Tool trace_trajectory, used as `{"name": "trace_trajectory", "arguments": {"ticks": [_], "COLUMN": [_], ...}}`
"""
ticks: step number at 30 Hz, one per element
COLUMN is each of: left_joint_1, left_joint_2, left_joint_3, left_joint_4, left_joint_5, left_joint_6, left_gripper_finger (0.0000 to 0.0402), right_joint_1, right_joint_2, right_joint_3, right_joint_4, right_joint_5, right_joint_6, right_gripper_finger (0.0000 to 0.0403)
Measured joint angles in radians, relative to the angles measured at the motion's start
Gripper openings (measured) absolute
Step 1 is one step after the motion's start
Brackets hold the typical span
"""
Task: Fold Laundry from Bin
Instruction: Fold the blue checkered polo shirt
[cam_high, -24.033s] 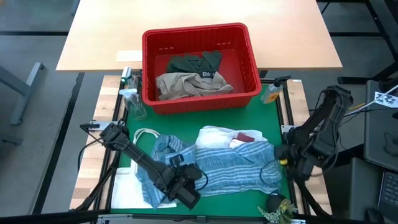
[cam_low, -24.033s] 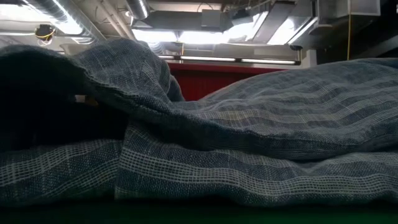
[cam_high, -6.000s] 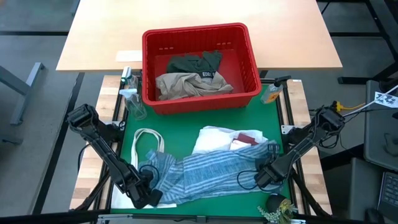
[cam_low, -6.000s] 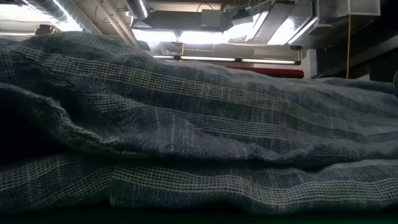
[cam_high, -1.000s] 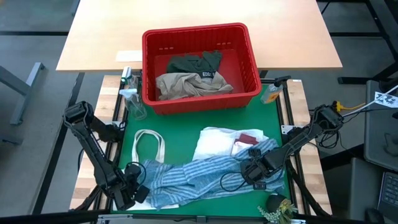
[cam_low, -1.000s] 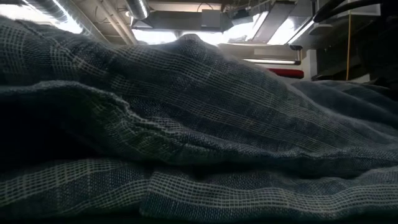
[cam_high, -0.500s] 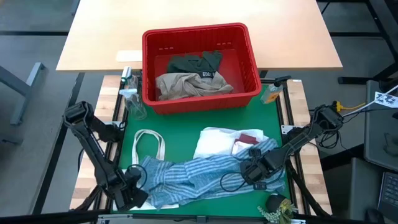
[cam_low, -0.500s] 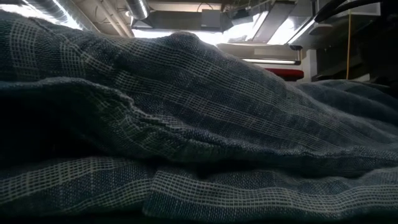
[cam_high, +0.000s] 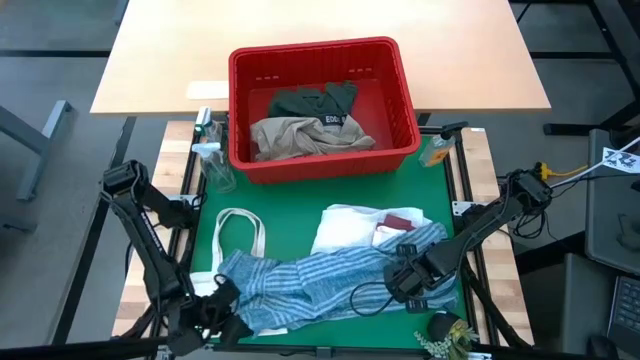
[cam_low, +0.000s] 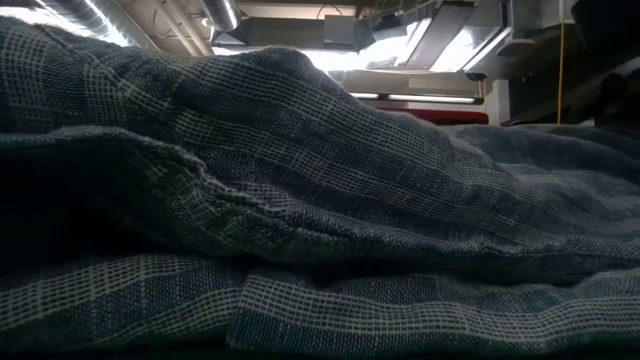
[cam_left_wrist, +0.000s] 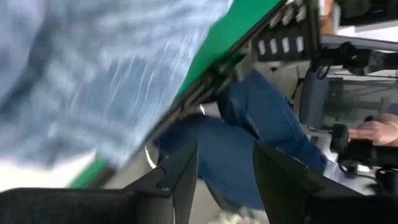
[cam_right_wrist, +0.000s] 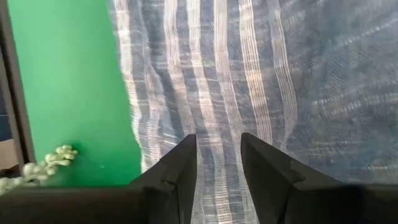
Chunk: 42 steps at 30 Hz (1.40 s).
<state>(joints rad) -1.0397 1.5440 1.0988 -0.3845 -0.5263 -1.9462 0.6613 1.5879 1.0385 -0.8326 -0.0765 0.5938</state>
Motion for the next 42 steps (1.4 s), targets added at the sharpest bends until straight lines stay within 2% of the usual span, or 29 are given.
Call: {"name": "trace_trajectory", "arguments": {"ticks": [7,13,17,27,33,42], "left_joint_1": [0.084,0.142,0.182,0.246,0.279,0.345], "left_joint_2": [0.000,0.000,0.000,0.026,0.103,0.165], "left_joint_3": [0.000,0.000,0.000,0.000,0.000,0.000], "left_joint_4": [0.008,0.007,0.002,-0.011,0.007,0.010], "left_joint_5": [-0.019,-0.094,-0.097,-0.043,0.046,0.067], "left_joint_6": [0.206,0.303,0.388,0.628,0.799,1.017], "left_gripper_finger": [0.0150,0.0150,0.0150,0.0139,0.0127,0.0136], "right_joint_1": [0.000,0.000,0.000,-0.001,-0.001,-0.001], "right_joint_2": [0.000,0.000,0.000,0.000,0.000,0.000], "right_joint_3": [0.002,0.002,0.002,0.003,0.003,0.003], "right_joint_4": [-0.001,0.000,0.000,0.001,0.001,0.001], "right_joint_5": [0.003,0.004,0.004,0.042,0.042,0.041], "right_joint_6": [0.000,0.000,0.000,-0.001,-0.001,-0.001], "right_gripper_finger": [0.0127,0.0127,0.0127,0.0127,0.0127,0.0127]}}
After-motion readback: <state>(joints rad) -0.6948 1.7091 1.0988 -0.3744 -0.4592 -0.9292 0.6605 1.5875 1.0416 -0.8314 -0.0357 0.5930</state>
